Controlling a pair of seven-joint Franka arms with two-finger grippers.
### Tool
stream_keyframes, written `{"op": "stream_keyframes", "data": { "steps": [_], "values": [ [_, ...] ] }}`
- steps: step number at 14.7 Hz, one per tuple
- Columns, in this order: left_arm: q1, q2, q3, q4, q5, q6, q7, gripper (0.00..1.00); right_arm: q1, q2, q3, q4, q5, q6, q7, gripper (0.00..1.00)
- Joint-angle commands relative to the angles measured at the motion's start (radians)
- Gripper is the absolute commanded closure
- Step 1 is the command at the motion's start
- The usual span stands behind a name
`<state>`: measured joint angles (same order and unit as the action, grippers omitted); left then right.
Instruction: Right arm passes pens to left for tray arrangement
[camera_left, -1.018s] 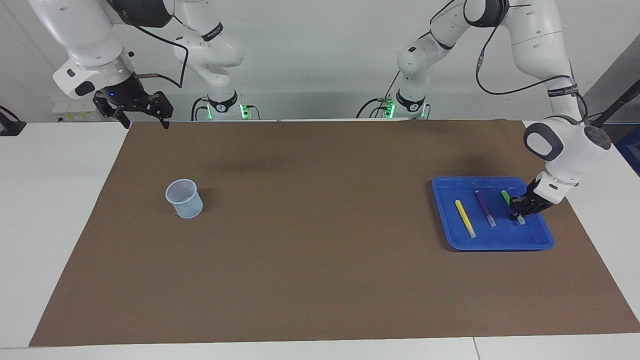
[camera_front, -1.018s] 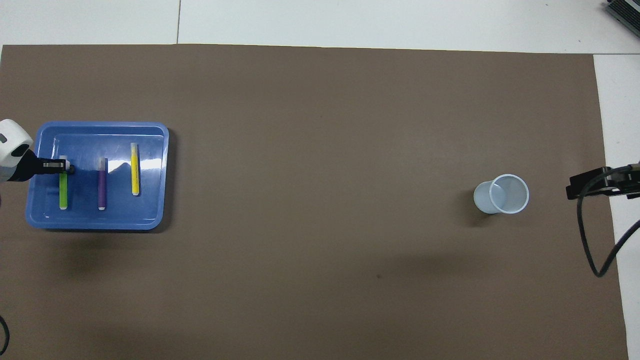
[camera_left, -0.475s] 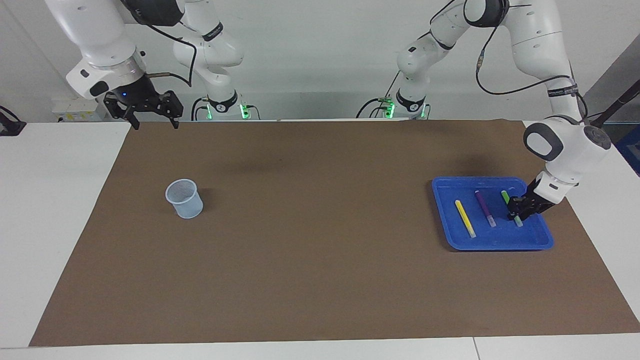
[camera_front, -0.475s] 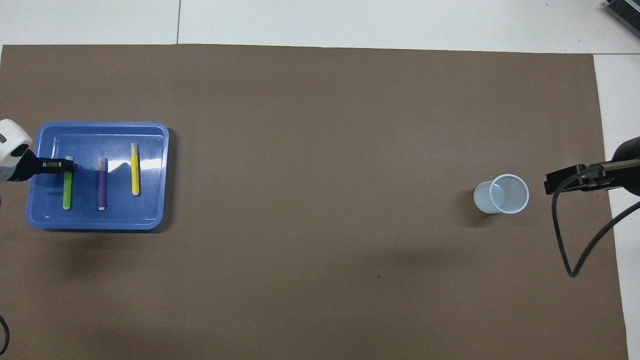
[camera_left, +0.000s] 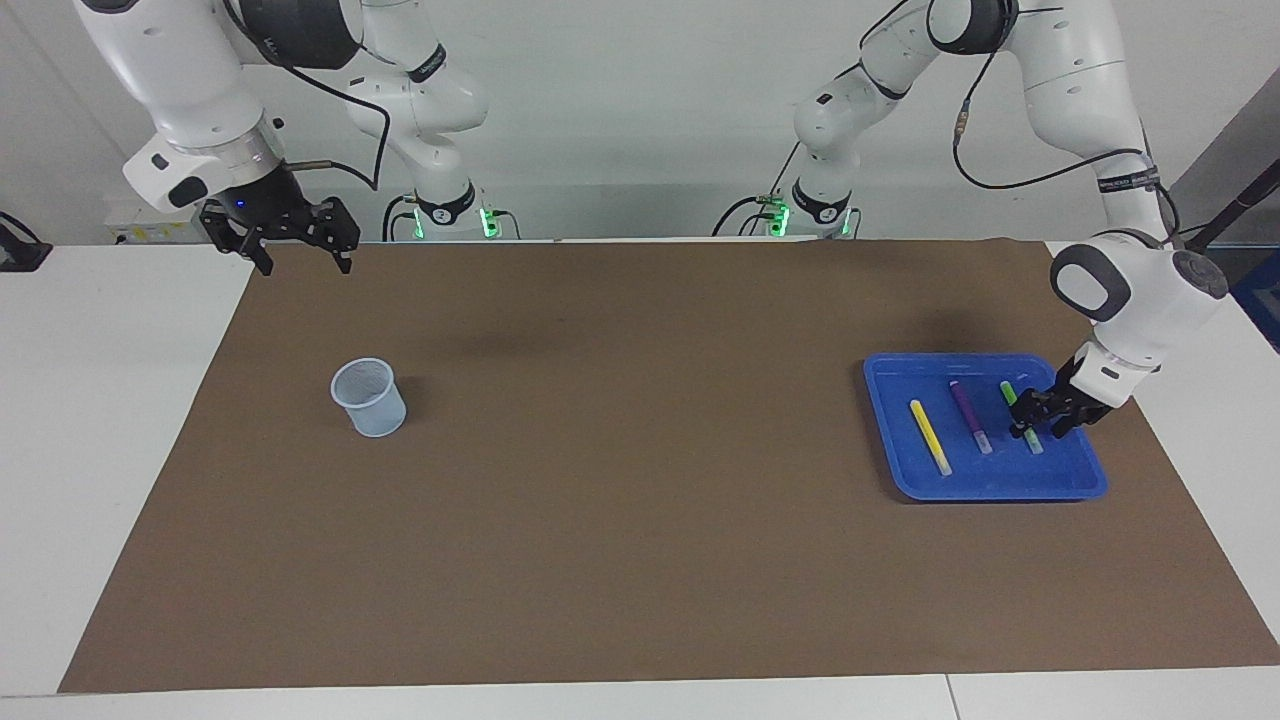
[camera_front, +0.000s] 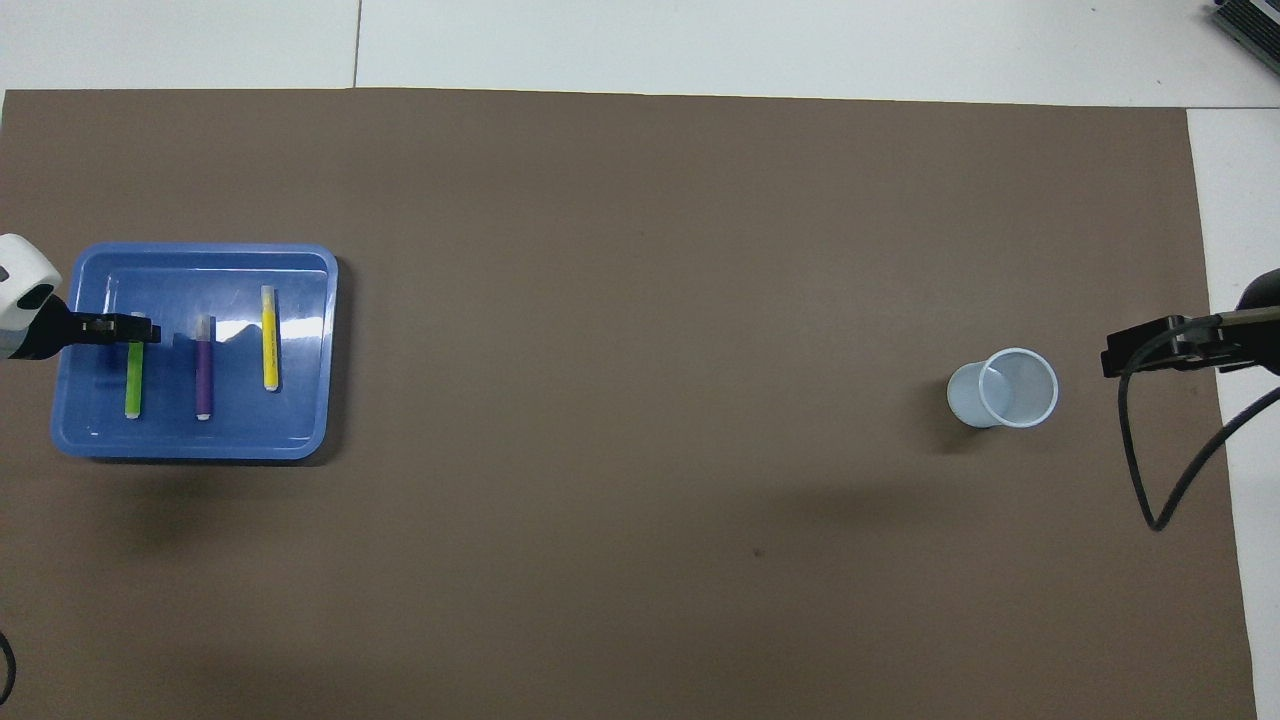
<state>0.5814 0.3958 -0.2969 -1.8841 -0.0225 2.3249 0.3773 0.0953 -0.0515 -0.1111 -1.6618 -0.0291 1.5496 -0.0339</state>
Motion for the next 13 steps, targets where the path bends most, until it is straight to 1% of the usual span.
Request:
{"op": "stream_keyframes", "data": {
  "steps": [1,2,3,4,5,6,10,13],
  "values": [
    [-0.006,-0.003,-0.002,0.078,0.019,-0.108,0.002,0.17,0.011,-0.019,-0.013,-0.019,0.011,0.006,-0.014,0.0],
    [-0.011,-0.005,-0.001,0.1,0.019,-0.136,0.0,0.13,0.011,-0.021,-0.013,-0.019,0.011,0.006,-0.014,0.0],
    [-0.012,-0.006,-0.002,0.118,0.019,-0.157,0.0,0.12,0.011,-0.025,-0.013,-0.019,0.011,0.007,-0.014,0.0],
    [-0.014,-0.014,-0.002,0.129,0.019,-0.179,-0.001,0.08,0.011,-0.028,-0.012,-0.019,0.011,0.009,-0.012,0.0],
    [-0.021,-0.02,-0.002,0.137,0.019,-0.196,-0.001,0.03,0.011,-0.028,-0.012,-0.018,0.011,0.01,-0.012,0.0],
    [-0.026,-0.037,-0.002,0.144,0.019,-0.217,-0.005,0.0,0.011,-0.031,-0.012,-0.018,0.011,0.01,-0.012,0.0],
    [-0.055,-0.084,-0.002,0.174,0.021,-0.272,-0.052,0.0,0.009,-0.091,-0.012,-0.018,0.011,0.007,-0.012,0.0],
    [-0.101,-0.087,-0.004,0.27,0.064,-0.366,-0.125,0.0,0.008,-0.106,-0.013,-0.029,0.011,0.033,-0.011,0.0]
  ]
}}
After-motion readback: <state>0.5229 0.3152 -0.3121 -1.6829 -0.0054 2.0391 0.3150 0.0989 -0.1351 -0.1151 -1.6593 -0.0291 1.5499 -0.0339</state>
